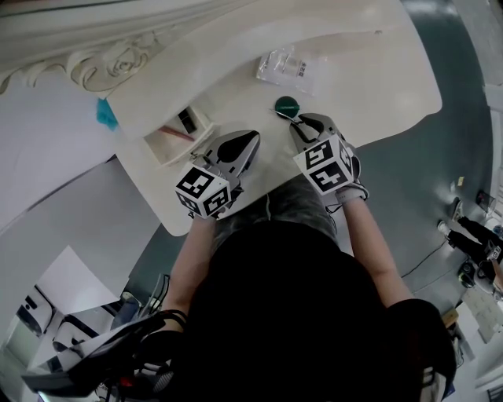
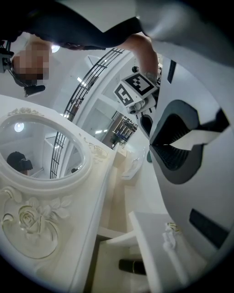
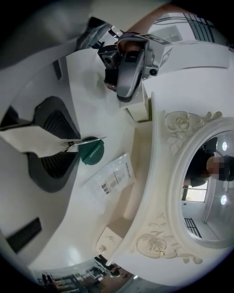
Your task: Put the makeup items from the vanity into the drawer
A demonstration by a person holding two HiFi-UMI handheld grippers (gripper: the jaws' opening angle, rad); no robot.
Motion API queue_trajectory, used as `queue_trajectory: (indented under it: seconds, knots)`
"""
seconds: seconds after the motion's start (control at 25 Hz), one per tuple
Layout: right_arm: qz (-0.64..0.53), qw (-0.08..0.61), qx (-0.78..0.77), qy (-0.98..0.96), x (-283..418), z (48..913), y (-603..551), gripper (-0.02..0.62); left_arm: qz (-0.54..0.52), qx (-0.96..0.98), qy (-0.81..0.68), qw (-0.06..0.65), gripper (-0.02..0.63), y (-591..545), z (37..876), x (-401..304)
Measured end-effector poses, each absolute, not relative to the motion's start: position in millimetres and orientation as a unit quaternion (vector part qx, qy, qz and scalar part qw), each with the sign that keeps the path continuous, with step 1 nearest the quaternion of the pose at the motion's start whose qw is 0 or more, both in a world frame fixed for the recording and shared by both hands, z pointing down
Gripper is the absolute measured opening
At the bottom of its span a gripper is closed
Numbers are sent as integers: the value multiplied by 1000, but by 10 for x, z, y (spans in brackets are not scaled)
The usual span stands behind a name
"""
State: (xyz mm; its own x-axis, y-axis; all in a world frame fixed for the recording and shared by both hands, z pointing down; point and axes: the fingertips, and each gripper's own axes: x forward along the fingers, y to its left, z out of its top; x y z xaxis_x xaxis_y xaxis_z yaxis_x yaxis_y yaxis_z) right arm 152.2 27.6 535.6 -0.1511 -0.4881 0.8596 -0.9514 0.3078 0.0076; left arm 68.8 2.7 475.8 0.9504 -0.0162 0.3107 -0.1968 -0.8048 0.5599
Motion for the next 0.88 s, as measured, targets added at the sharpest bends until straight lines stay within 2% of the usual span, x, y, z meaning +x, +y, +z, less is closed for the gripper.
queue_trajectory:
  seconds: [0.2,0.44,0.88]
  knots:
    - [295,412,499,-703,1499,5420,272,92,143,938,-62,309,15,4,4758,680]
    - [292,410,487,-713,1447,5407,284,61,142,938,-72,308,15,-28,4755,653]
    - [285,344,482,-754,1184,4999,104,60,130,936,-92,314,15,-43,4732,552]
